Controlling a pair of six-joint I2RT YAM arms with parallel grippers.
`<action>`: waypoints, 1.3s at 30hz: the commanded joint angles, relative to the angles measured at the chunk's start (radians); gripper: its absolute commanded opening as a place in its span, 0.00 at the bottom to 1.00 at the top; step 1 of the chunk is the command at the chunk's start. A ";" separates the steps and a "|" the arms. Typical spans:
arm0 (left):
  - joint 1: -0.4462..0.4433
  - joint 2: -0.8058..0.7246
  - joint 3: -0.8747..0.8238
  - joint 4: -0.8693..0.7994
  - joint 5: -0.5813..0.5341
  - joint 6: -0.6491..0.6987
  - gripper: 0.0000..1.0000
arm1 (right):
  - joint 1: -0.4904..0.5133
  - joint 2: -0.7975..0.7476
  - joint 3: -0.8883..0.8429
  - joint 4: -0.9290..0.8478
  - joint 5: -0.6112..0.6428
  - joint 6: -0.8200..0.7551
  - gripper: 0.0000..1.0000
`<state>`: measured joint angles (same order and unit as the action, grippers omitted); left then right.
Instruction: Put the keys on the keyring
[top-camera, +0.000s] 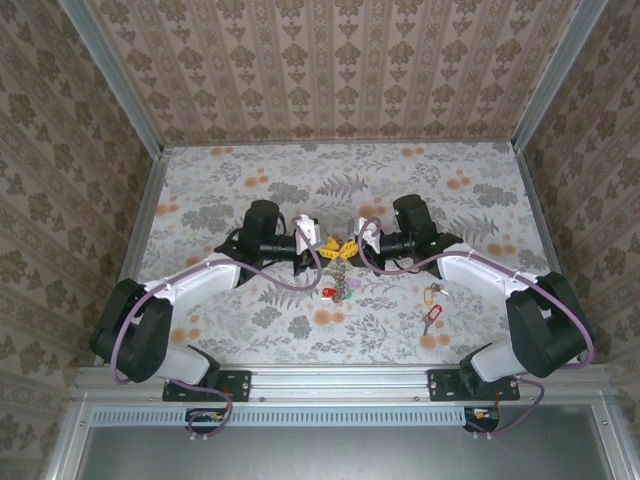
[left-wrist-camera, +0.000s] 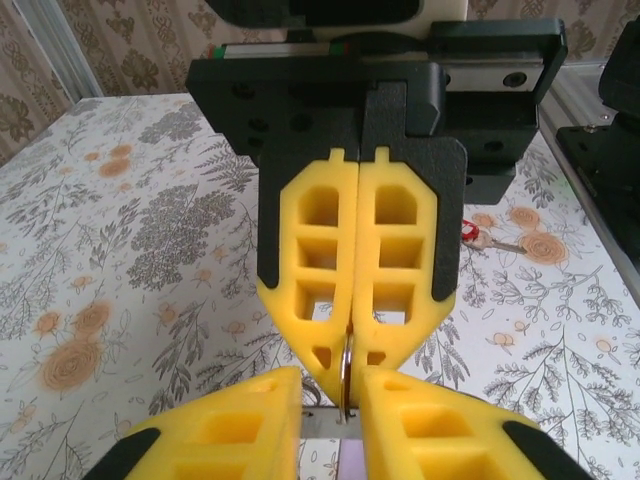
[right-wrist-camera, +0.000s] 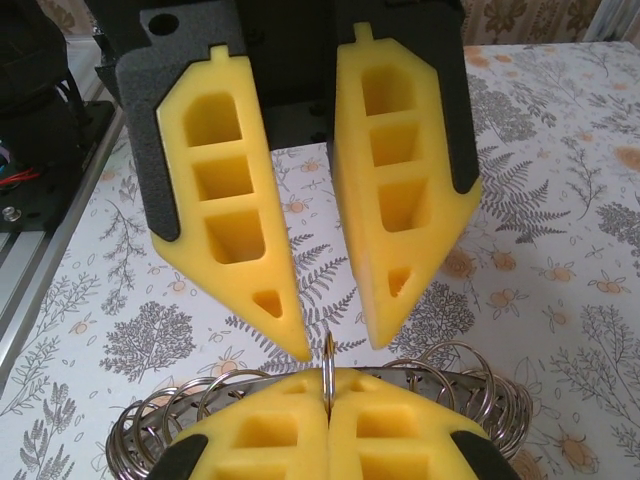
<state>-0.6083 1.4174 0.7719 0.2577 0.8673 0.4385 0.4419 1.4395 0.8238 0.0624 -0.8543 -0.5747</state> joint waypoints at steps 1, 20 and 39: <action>-0.007 0.018 0.039 -0.039 0.011 0.050 0.19 | -0.006 0.007 0.032 0.000 -0.061 -0.031 0.00; -0.020 0.060 0.112 -0.244 -0.017 0.181 0.15 | -0.008 0.015 0.037 0.006 -0.081 -0.034 0.00; -0.022 0.036 0.070 -0.141 -0.033 0.140 0.00 | -0.017 -0.042 -0.054 -0.038 0.094 -0.130 0.21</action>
<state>-0.6289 1.4780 0.8486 0.0803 0.8211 0.5907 0.4278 1.4204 0.7994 0.0189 -0.7933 -0.6640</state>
